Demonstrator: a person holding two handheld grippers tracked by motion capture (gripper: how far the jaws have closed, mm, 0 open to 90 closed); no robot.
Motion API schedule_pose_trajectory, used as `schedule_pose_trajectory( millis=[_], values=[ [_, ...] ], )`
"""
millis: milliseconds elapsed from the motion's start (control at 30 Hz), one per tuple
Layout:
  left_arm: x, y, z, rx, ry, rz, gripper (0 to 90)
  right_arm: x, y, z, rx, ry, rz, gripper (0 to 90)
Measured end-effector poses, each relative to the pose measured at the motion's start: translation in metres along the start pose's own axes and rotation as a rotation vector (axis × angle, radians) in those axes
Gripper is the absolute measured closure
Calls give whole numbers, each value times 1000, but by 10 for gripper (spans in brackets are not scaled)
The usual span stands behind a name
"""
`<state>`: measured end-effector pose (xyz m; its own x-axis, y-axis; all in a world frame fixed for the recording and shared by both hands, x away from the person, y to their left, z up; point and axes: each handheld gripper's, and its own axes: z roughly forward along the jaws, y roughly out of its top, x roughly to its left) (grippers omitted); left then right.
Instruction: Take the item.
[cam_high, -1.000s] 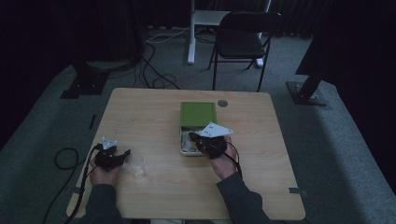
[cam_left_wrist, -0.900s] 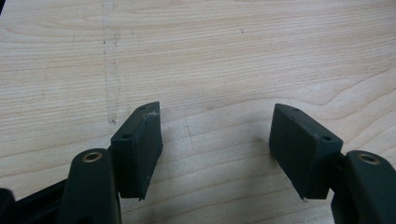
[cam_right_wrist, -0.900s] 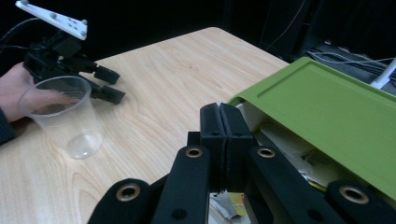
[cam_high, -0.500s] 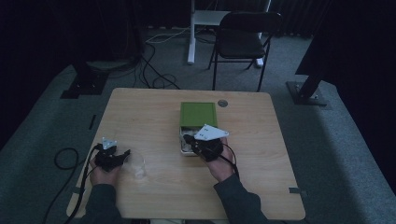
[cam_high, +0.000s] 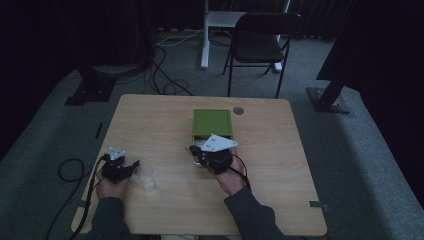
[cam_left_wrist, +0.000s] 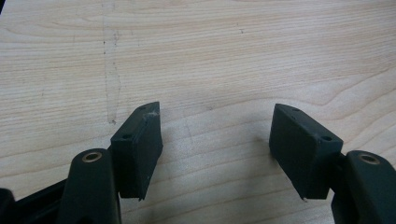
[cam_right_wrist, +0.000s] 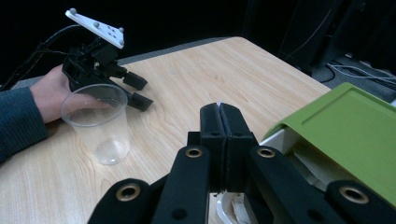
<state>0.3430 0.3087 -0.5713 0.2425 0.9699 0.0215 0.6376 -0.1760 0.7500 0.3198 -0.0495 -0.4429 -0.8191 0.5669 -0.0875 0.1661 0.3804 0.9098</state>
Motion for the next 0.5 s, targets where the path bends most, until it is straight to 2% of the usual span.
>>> schedule_pose_trajectory(
  millis=[500],
  values=[
    [0,0,0,0,0,0,356,10,7,10,-3,36,-13,895]
  ],
)
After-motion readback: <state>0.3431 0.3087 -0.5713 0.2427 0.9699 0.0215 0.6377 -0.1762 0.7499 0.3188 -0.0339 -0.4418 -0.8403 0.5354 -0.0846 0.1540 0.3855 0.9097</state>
